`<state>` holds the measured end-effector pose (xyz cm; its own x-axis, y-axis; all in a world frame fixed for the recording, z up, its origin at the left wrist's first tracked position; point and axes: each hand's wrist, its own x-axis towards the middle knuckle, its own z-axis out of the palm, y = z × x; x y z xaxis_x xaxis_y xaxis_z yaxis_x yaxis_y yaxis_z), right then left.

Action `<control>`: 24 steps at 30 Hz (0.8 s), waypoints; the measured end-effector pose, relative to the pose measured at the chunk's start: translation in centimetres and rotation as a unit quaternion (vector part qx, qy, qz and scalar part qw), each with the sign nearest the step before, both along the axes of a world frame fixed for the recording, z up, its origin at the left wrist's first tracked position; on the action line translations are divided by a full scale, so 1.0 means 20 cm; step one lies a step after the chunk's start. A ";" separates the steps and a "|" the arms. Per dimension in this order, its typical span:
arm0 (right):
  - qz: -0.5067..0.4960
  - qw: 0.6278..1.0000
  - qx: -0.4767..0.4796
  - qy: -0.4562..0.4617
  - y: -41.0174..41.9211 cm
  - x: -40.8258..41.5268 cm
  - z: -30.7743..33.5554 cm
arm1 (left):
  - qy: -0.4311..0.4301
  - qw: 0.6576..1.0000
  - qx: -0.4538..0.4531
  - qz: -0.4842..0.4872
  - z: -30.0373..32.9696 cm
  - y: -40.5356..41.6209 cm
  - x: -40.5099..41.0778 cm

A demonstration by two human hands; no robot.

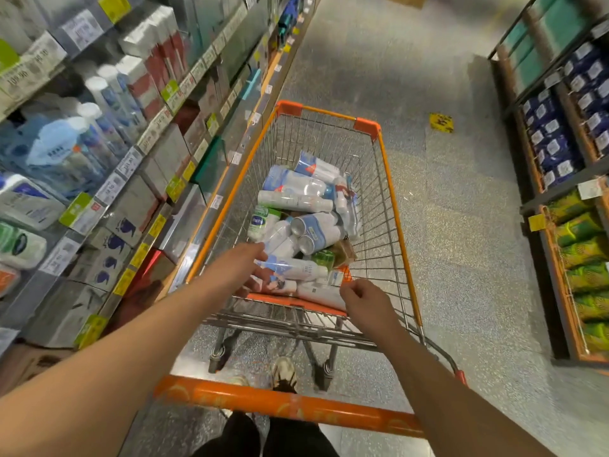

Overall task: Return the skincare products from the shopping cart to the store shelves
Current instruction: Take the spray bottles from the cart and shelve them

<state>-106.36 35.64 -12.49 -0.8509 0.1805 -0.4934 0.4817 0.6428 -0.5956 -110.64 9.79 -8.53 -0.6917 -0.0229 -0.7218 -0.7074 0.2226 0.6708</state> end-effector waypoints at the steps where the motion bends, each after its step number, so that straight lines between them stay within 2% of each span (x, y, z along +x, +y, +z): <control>1: 0.008 1.000 0.002 -0.009 0.01 -0.04 -0.03 | -0.006 1.000 -0.005 0.008 -0.02 0.01 -0.02; 8: 0.111 0.992 0.038 -0.047 0.06 -0.36 -0.29 | -0.039 0.997 -0.038 0.061 -0.17 0.10 -0.18; 15: 0.195 0.977 0.076 -0.038 -0.03 -0.58 -0.61 | -0.072 0.992 -0.041 0.091 -0.24 0.19 -0.27; 19: 0.244 0.965 0.096 -0.020 -0.08 -0.62 -0.73 | -0.088 0.992 -0.056 0.072 -0.29 0.19 -0.27; 24: 0.250 0.964 0.052 -0.074 -0.06 -0.66 -0.97 | -0.100 0.990 -0.087 0.037 -0.31 0.17 -0.24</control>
<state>-119.55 34.43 -31.93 -0.7661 -0.1794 -0.6172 0.1709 0.8689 -0.4646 -115.48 13.16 -14.76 -0.5278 -0.2051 -0.8243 -0.8406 0.2655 0.4721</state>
